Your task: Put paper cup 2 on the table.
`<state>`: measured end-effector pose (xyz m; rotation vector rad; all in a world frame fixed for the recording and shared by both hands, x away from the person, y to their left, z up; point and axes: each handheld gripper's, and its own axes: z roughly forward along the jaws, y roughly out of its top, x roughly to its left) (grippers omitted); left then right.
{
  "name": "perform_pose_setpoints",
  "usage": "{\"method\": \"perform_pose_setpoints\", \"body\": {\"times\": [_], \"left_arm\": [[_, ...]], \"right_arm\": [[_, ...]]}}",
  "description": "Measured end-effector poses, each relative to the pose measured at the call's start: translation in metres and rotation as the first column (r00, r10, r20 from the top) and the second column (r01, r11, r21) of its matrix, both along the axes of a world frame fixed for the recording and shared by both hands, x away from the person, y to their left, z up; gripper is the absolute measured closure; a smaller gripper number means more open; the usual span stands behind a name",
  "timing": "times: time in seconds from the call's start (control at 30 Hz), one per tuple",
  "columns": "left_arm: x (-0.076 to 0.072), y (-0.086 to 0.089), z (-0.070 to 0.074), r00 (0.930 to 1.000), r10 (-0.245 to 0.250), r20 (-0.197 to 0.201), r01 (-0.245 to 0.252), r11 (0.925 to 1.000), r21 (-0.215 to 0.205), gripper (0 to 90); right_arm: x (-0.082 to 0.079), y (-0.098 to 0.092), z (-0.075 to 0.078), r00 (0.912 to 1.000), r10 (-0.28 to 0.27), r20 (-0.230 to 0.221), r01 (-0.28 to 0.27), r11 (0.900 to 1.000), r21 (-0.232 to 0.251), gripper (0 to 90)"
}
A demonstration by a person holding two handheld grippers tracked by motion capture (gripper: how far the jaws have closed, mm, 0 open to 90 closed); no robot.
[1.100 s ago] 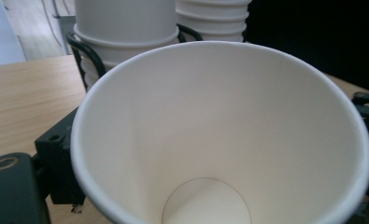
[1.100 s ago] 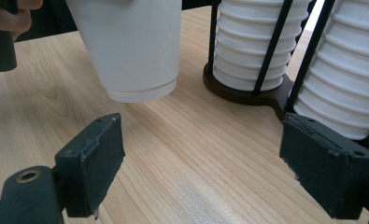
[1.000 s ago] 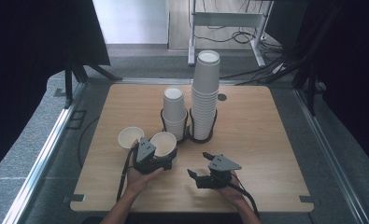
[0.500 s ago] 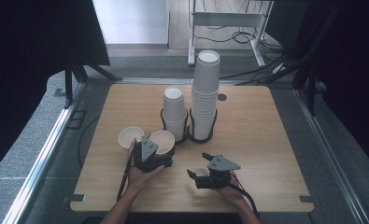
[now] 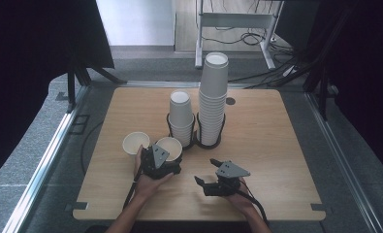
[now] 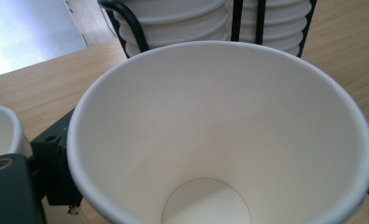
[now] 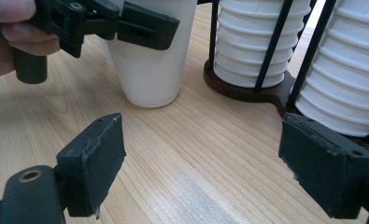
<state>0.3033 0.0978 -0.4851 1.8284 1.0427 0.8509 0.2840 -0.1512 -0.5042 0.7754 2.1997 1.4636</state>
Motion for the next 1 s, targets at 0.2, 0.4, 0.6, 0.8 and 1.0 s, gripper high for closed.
{"method": "perform_pose_setpoints", "body": {"times": [0.2,0.4,0.6,0.8,1.0], "left_arm": [[-0.002,0.000,-0.001,0.9999,-0.001,0.011,0.001,1.0000,-0.005,4.7],[-0.006,-0.001,0.004,0.9992,-0.010,0.038,0.010,0.9999,-0.001,0.1],[-0.013,0.000,0.015,0.9973,-0.013,0.072,0.013,0.9999,-0.004,0.0],[-0.018,0.001,0.020,0.9978,-0.014,0.064,0.015,0.9998,-0.013,0.0],[-0.027,0.003,0.029,0.9965,-0.034,0.076,0.037,0.9987,-0.034,0.0]], "right_arm": [[0.000,0.001,0.000,1.0000,0.009,-0.002,-0.009,1.000,-0.009,14.0],[-0.001,0.001,0.000,1.0000,0.008,0.002,-0.008,1.000,-0.008,14.0],[-0.001,0.000,0.000,1.0000,0.009,0.003,-0.009,1.000,-0.009,14.0],[-0.001,0.000,0.000,1.0000,0.009,0.002,-0.009,1.000,-0.009,14.0],[0.000,-0.001,0.001,1.0000,0.006,0.002,-0.006,1.000,-0.006,14.0]]}}
